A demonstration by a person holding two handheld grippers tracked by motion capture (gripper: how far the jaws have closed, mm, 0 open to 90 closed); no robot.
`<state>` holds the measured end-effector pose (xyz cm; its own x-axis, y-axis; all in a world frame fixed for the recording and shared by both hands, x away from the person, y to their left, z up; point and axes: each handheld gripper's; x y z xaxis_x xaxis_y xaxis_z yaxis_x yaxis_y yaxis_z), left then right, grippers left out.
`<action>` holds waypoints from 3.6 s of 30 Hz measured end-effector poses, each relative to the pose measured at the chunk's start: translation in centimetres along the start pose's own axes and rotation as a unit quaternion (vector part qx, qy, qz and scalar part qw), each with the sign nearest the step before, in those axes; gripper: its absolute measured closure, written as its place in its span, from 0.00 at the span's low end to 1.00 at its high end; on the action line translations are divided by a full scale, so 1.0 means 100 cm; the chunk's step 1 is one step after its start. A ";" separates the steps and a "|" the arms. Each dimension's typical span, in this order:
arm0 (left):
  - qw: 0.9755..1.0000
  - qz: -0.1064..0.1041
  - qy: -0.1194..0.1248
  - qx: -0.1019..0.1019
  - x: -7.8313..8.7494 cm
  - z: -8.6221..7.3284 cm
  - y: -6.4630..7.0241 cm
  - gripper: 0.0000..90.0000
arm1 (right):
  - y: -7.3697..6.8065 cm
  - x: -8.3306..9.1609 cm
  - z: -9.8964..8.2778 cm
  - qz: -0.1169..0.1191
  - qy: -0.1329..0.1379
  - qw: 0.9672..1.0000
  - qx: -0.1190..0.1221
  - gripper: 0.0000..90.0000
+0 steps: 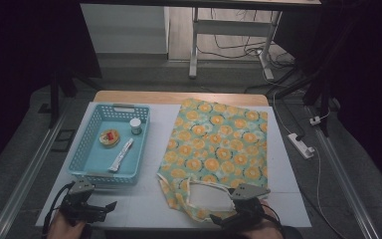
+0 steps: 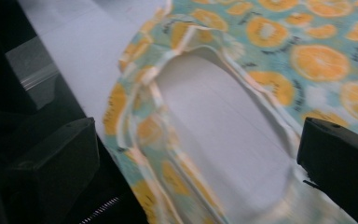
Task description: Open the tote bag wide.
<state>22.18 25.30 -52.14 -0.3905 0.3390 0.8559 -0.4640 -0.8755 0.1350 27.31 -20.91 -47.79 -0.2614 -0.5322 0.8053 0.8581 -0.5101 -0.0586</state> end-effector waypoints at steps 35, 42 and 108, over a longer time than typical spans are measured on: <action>1.000 0.006 -0.010 -0.011 -0.001 0.001 0.002 0.01 | -0.032 -0.041 0.007 0.052 -0.101 0.988 0.102 0.54; 1.000 0.007 -0.014 -0.013 -0.002 0.002 0.003 0.01 | -0.022 -0.035 0.000 0.048 -0.121 0.987 0.099 0.83; 1.000 0.007 -0.022 -0.008 -0.004 0.003 0.002 0.02 | 0.191 -0.019 0.164 -0.061 -0.009 0.998 -0.018 0.99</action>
<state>22.47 24.93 -52.30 -0.3609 0.3110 0.8792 -0.4716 -0.8742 0.1156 51.46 -18.60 -40.81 -0.3541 -0.4522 0.8186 0.8037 -0.5947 0.0191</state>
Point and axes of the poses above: each handheld gripper's, and its own axes: x roughly backward along the jaws, z roughly out of its top, y roughly to its right, and after that the axes turned 11 degrees about -y, right-handed
